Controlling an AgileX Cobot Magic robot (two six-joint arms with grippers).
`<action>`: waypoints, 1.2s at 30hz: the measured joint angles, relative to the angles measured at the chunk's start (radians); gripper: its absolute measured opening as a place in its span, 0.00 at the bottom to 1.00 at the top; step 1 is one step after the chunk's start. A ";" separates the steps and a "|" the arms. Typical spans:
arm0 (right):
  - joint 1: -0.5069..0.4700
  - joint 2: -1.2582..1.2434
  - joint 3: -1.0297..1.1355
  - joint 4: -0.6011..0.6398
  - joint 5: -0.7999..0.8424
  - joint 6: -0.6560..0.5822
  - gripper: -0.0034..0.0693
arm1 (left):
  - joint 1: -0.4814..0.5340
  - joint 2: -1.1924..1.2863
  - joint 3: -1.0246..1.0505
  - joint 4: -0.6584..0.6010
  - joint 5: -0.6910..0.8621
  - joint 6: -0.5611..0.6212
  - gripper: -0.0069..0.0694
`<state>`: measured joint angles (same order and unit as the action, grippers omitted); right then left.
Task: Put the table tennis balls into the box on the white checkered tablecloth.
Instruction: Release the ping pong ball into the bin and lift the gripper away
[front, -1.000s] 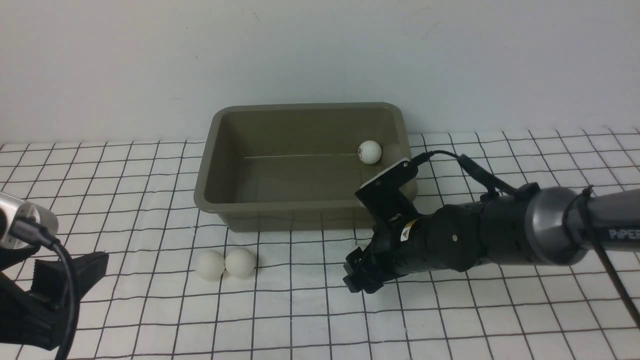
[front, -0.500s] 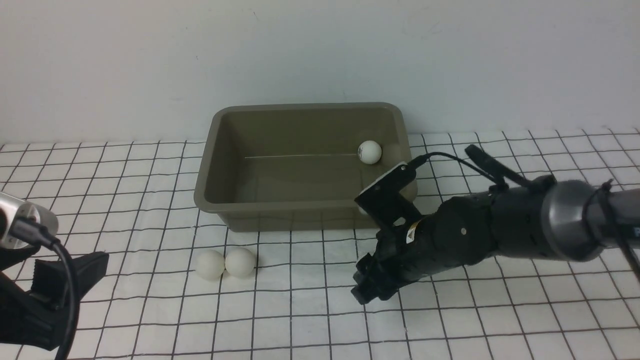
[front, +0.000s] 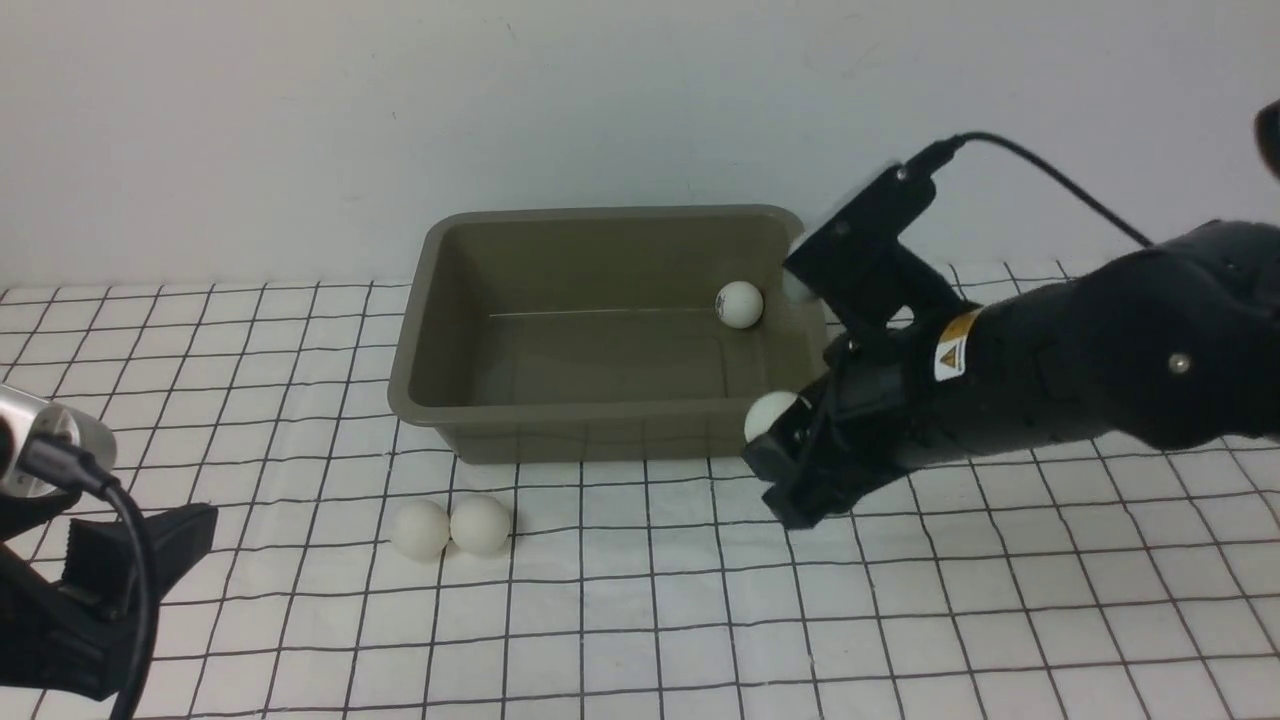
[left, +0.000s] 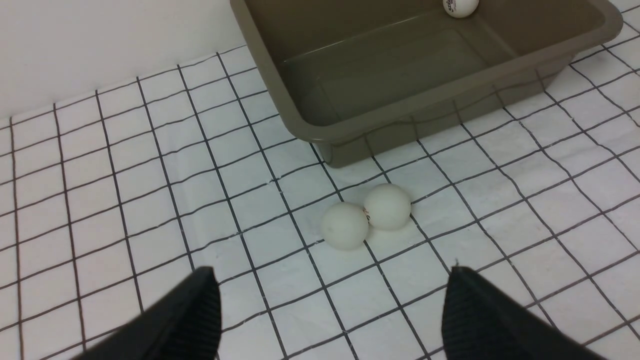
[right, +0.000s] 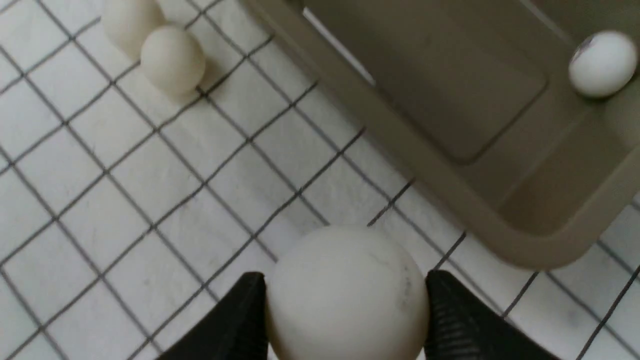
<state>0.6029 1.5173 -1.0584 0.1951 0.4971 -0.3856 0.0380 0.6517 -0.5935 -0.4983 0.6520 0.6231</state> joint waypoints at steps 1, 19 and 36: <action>0.000 0.007 0.000 0.001 -0.035 0.000 0.54 | 0.000 0.000 0.000 0.000 0.000 0.000 0.79; -0.062 0.467 -0.432 0.012 -0.112 -0.024 0.54 | 0.000 0.000 0.000 -0.002 0.002 0.000 0.79; -0.249 0.148 -0.449 -0.122 0.006 0.028 0.72 | 0.000 0.000 0.000 -0.052 0.002 0.002 0.79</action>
<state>0.3534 1.6648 -1.5070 0.0733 0.5027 -0.3577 0.0380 0.6517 -0.5935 -0.5507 0.6540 0.6251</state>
